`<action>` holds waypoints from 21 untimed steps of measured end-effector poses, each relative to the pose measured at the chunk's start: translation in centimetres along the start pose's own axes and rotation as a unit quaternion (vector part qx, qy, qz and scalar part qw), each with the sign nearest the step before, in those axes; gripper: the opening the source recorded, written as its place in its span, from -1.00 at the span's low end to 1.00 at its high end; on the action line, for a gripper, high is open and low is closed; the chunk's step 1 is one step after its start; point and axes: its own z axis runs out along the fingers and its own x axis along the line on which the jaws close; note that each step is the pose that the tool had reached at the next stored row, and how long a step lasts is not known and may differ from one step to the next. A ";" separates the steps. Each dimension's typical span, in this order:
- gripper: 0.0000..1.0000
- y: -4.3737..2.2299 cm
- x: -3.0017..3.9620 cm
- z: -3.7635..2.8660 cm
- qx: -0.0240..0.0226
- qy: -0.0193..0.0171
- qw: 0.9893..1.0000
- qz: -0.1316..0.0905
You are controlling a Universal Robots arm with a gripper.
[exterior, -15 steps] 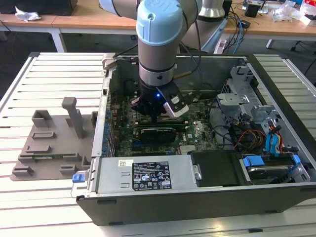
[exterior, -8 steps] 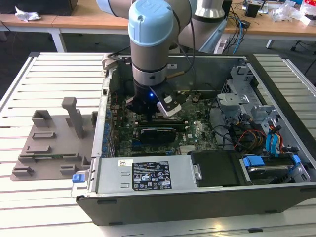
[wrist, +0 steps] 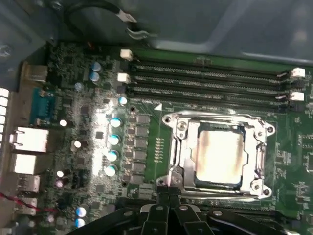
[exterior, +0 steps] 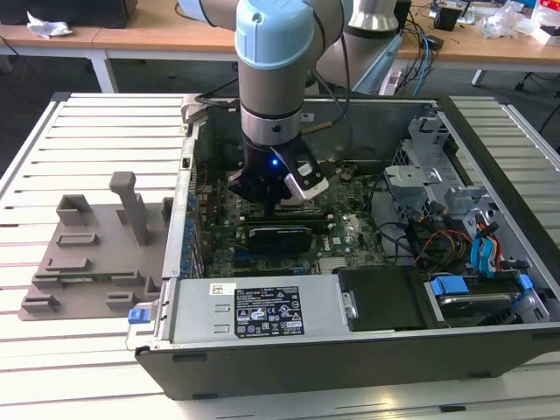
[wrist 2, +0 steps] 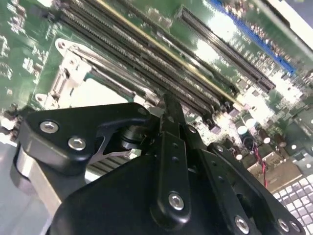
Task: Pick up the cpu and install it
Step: 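Install the second cpu locking lever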
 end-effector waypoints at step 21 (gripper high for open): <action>-0.79 3.70 -4.05 -3.91 0.035 0.005 0.999 0.000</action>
